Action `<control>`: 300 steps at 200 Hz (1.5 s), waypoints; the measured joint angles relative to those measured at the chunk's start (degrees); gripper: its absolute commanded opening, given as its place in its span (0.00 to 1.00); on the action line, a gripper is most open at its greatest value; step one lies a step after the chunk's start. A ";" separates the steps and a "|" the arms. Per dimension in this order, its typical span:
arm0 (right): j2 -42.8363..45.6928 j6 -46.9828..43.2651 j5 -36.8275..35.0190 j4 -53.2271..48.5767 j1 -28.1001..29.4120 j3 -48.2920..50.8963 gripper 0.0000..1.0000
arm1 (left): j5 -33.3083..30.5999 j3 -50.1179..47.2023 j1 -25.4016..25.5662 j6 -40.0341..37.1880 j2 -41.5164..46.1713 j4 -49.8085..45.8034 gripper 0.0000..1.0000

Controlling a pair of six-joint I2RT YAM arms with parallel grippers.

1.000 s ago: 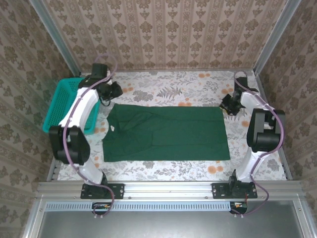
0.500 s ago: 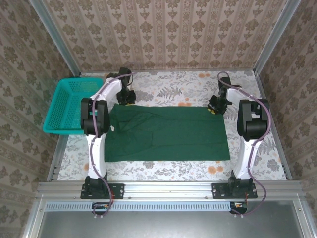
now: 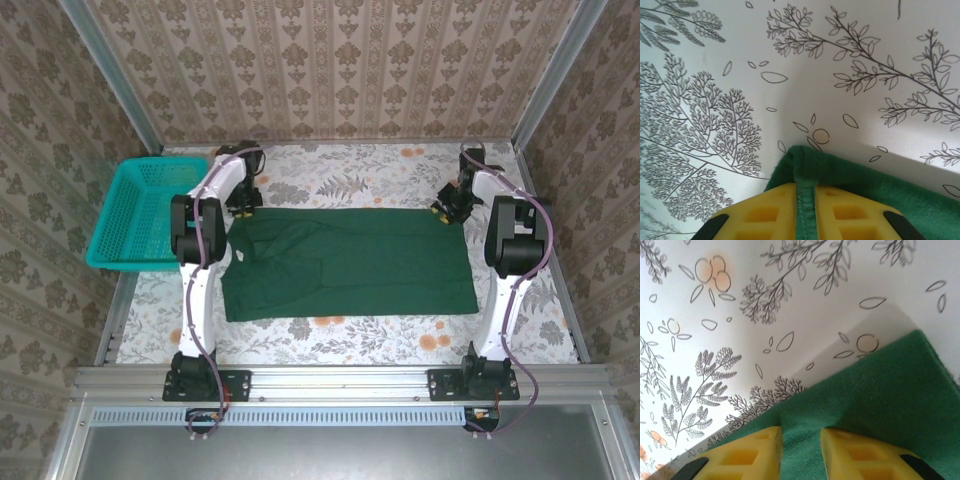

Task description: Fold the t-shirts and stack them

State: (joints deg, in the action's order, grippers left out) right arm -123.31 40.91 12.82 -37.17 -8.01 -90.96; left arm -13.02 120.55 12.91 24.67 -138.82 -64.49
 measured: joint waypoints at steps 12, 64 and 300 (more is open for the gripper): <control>-0.20 -0.02 0.46 -0.13 -0.04 -0.50 0.41 | -0.26 0.76 0.17 0.20 -0.31 -0.44 0.20; 1.14 0.74 1.33 2.73 0.46 0.39 0.55 | -1.22 8.02 -0.17 0.48 -1.42 -3.87 0.38; -24.63 -11.21 4.94 -11.37 38.03 -47.06 0.43 | 22.64 -5.18 0.98 -0.72 3.06 6.01 0.24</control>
State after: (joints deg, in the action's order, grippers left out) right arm -147.94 29.69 17.76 -48.53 30.02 -138.02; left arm 9.63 115.37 13.89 23.94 -135.76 -58.48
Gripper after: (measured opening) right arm 0.428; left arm 0.233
